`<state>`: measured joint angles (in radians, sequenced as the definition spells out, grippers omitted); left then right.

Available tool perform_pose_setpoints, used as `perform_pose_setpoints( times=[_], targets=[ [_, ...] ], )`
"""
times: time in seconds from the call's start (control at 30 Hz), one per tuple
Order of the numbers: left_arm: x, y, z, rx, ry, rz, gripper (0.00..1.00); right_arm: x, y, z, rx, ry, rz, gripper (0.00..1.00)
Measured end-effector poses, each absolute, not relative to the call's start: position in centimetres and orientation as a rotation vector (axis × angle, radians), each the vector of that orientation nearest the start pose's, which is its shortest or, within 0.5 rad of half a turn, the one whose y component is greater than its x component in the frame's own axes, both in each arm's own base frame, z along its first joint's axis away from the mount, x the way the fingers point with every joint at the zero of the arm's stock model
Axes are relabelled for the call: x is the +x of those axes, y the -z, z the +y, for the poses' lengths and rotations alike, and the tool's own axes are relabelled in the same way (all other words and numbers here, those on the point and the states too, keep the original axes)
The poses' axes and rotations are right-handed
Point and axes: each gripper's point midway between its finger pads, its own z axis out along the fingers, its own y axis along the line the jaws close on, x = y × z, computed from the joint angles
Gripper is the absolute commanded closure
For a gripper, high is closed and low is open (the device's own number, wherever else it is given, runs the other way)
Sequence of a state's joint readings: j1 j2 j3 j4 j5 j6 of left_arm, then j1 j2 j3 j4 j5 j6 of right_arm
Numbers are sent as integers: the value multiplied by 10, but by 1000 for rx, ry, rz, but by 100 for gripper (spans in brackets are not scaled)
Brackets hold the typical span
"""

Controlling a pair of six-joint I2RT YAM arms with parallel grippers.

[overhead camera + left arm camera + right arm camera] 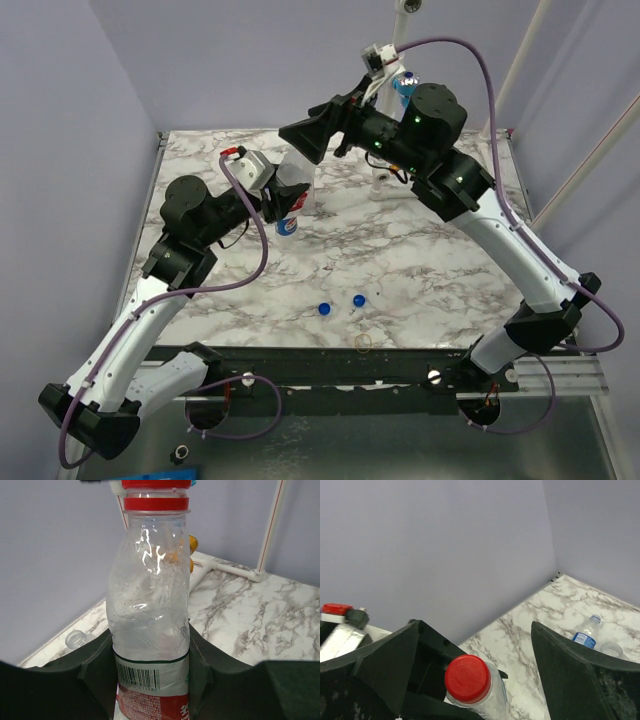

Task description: Unscrew the bottle caps

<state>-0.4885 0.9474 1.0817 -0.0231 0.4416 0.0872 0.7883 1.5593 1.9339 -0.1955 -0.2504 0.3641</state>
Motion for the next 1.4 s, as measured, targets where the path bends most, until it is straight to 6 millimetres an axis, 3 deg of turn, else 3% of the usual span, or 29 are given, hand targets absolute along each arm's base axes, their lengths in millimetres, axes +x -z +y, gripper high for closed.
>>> perform_pose_setpoints(
  times=[0.1, 0.23, 0.57, 0.7, 0.87, 1.0, 1.13, 1.23, 1.4],
  targets=[
    [270, -409, -218, 739, 611, 1283, 78, 293, -512, 383, -525, -1083, 1448, 18],
    [274, -412, -214, 715, 587, 1281, 78, 299, -498, 390, -514, -1052, 1485, 41],
    [279, -401, -212, 700, 570, 1309, 77, 299, -493, 392, -509, -1051, 1487, 83],
    [278, -401, -212, 699, 571, 1309, 78, 299, -492, 393, -511, -1054, 1479, 93],
    [272, -403, -214, 705, 608, 1303, 78, 292, -496, 394, -552, -1076, 1451, 96],
    [255, -407, -222, 725, 721, 1293, 77, 271, -504, 399, -671, -1145, 1384, 96],
    [226, -418, -237, 772, 920, 1280, 77, 235, -517, 397, -837, -1260, 1234, 96],
    [198, -426, -246, 843, 1074, 1263, 77, 197, -528, 390, -984, -1364, 1081, 96],
    [170, -431, -252, 931, 1210, 1241, 78, 168, -532, 386, -1115, -1440, 965, 91]
  ],
)
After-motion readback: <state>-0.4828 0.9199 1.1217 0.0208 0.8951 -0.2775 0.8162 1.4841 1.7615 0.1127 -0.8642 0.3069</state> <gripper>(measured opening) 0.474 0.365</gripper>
